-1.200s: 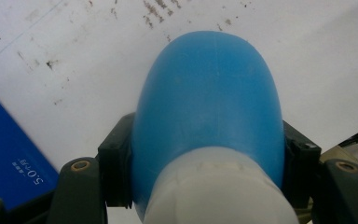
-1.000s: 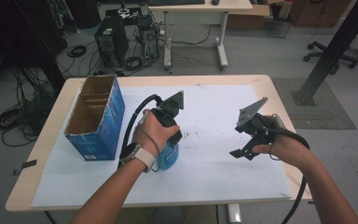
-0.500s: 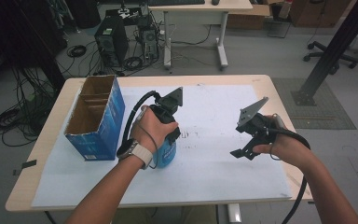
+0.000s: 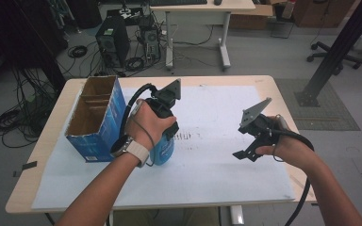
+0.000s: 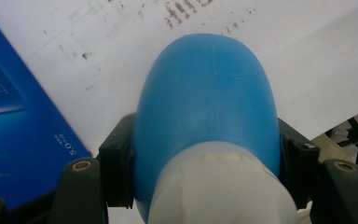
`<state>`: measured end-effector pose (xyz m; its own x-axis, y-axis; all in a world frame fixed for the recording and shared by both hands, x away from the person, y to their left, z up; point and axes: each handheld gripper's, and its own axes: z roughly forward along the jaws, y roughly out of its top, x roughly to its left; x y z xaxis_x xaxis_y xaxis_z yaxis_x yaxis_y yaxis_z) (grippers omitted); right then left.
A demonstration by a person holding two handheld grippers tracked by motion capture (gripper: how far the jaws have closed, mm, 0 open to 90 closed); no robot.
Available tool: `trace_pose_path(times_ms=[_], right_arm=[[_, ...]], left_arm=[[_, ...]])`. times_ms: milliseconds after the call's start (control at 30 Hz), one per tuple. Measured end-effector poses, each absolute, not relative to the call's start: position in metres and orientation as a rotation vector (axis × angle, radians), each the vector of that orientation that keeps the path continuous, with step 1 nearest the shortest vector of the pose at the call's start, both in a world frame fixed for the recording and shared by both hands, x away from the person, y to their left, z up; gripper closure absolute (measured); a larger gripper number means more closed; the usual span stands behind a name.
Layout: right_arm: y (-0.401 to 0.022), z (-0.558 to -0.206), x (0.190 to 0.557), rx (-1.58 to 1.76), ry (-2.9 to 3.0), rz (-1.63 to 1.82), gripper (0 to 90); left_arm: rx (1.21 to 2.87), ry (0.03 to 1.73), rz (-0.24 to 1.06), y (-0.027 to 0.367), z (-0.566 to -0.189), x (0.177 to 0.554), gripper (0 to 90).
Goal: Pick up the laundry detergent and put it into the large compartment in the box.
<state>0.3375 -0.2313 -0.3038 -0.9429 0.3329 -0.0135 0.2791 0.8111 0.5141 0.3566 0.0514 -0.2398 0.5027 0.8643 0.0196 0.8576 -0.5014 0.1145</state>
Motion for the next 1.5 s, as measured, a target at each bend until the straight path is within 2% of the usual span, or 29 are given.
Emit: trace_pose_path(times_ms=[1500], right_arm=[[-0.223, -0.302, 0.34, 0.456, 2.916, 0.785, 9.4]], left_arm=[[2.476, 1.711, 0.179, 0.088, -0.149, 0.362, 37.1]])
